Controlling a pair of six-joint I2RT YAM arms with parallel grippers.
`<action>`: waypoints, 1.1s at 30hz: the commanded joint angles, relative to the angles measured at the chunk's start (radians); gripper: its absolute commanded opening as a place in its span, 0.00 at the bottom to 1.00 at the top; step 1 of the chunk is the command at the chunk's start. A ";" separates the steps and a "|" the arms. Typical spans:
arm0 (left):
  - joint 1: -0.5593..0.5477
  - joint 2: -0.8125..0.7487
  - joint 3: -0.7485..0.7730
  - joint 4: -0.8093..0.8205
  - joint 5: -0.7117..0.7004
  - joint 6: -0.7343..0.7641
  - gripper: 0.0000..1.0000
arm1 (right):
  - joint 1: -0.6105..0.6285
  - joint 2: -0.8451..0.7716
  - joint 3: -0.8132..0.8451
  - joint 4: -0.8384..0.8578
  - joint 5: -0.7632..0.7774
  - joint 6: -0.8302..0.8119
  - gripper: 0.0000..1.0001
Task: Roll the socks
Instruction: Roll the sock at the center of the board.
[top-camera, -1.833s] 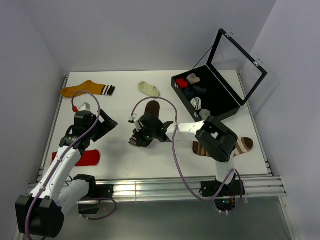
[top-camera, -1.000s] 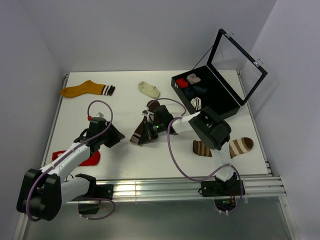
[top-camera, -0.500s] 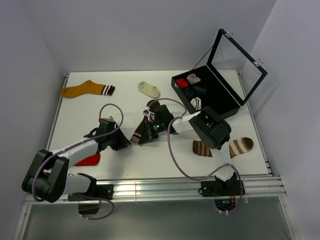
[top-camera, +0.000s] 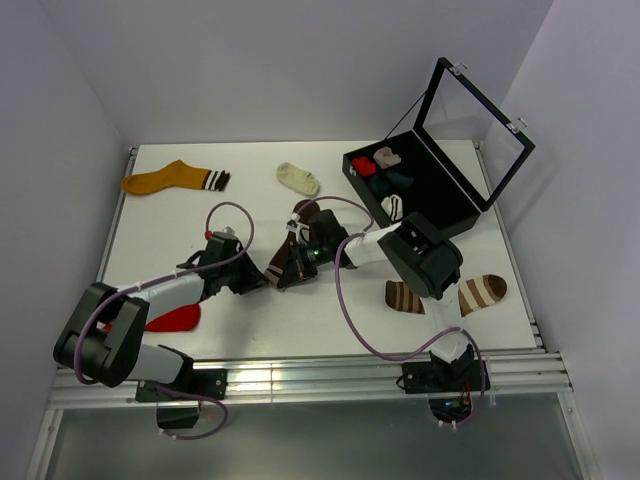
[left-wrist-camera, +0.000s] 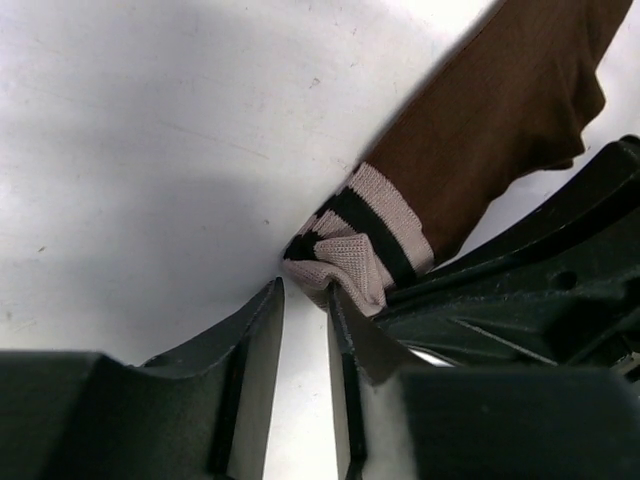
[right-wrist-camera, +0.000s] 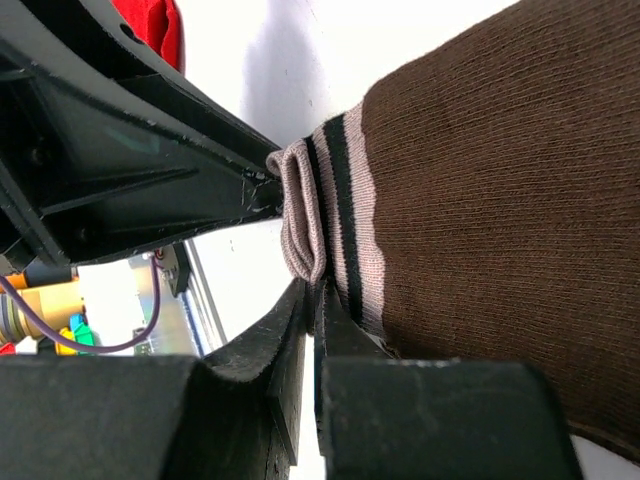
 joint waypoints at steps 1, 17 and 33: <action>-0.004 0.036 0.003 -0.039 -0.062 -0.002 0.29 | -0.008 -0.008 0.004 -0.051 0.028 -0.050 0.08; -0.005 0.070 0.060 -0.077 -0.080 -0.034 0.25 | 0.000 -0.063 0.010 -0.128 0.118 -0.145 0.37; -0.005 0.087 0.109 -0.081 -0.042 -0.055 0.24 | 0.085 -0.075 0.040 -0.259 0.434 -0.295 0.32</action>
